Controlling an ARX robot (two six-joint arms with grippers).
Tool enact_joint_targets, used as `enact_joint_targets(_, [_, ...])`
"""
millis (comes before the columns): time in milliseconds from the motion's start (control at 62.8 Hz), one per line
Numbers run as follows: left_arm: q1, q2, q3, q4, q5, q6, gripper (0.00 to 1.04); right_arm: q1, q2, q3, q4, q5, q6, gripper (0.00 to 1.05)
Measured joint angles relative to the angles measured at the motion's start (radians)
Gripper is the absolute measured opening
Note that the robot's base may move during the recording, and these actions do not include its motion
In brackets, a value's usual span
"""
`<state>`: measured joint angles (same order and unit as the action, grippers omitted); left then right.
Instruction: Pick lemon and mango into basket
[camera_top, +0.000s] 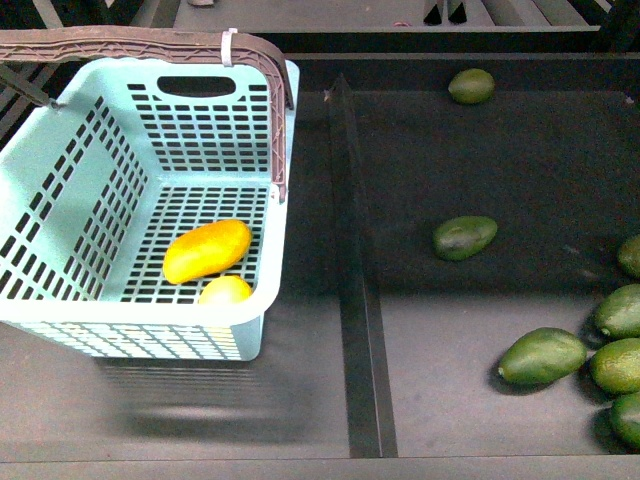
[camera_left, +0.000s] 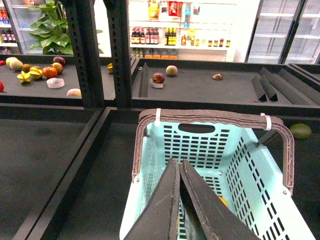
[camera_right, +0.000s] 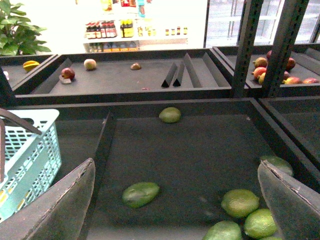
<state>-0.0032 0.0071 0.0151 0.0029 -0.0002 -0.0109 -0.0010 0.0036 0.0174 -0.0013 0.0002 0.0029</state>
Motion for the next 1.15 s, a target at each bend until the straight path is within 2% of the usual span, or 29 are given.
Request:
enact_joint_targets(700, [0.000, -0.001, 0.000, -0.001, 0.000, 0.000, 0.04, 0.000, 0.000, 0.000, 0.000, 0.000, 0.000, 0.96])
enact_joint_targets(875, [0.000, -0.001, 0.000, -0.001, 0.000, 0.000, 0.37, 0.000, 0.000, 0.000, 0.000, 0.000, 0.000, 0.96])
enact_joint_targets(1146, [0.000, -0.001, 0.000, -0.001, 0.000, 0.000, 0.97, 0.000, 0.000, 0.000, 0.000, 0.000, 0.000, 0.96])
